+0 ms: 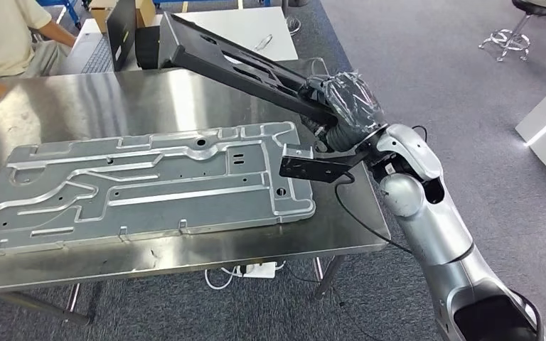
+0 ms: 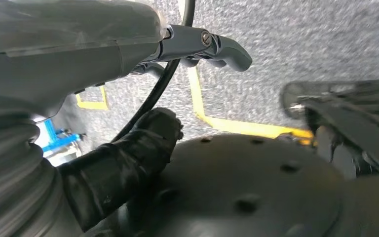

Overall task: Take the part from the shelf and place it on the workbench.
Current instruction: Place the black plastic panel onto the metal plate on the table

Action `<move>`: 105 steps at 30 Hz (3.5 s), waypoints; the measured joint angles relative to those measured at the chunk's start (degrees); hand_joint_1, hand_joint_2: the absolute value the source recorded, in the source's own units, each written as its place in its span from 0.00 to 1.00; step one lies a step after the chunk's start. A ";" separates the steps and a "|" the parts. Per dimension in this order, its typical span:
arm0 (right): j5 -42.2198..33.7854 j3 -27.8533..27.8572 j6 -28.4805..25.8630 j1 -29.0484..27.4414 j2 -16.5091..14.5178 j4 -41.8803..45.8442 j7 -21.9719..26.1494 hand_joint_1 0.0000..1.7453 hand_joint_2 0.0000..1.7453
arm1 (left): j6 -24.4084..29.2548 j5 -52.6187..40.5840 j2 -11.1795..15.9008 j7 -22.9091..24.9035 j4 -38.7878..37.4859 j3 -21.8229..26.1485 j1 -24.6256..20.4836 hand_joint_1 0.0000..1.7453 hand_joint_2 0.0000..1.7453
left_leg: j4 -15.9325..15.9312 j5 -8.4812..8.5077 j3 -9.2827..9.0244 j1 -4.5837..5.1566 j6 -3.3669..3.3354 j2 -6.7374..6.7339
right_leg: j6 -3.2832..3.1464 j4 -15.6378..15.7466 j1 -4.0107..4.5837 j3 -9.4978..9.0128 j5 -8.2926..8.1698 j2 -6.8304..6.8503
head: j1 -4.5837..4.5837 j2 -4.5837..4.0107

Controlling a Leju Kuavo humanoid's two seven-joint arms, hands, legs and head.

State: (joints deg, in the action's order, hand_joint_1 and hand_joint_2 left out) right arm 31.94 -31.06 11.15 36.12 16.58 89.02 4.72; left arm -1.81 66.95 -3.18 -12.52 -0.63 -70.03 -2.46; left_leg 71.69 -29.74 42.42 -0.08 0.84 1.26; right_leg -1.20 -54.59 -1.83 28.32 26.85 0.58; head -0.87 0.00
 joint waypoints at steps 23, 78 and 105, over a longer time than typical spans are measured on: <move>2.44 -9.49 1.07 8.78 -7.12 -31.19 -2.15 1.00 1.00 | -0.71 3.08 0.33 -0.17 -0.15 -0.06 -1.01 0.00 1.00 | -13.19 6.59 -5.65 -1.39 -1.24 1.22 | 2.81 -0.22 -1.18 -2.11 3.19 0.35 | 0.15 0.00; 21.21 -10.96 -6.88 8.74 -15.87 -45.38 -12.68 0.00 0.00 | 1.08 13.64 -0.40 1.68 -0.17 -5.89 -1.10 0.00 0.00 | -13.80 6.45 -7.30 -1.40 -1.01 1.03 | 4.40 -0.49 -1.21 -3.04 3.73 0.23 | 0.16 0.00; 18.28 -10.32 -5.11 -3.48 -14.00 -6.74 -10.38 0.00 0.00 | 4.82 16.75 -1.78 7.46 -0.15 -8.27 -0.82 0.00 0.00 | -14.27 5.75 -8.20 -1.10 -2.82 0.37 | 4.50 -11.52 -1.06 2.27 10.04 -0.14 | 0.08 0.00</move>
State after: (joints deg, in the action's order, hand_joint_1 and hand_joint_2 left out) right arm 50.22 -41.38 6.04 32.64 2.58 82.28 -5.66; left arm 3.01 83.70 -4.96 -5.06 -0.79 -78.30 -3.28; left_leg 57.41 -24.00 34.22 -1.17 -1.98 1.63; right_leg 3.29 -66.11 -2.89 30.59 36.89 0.44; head -0.79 0.00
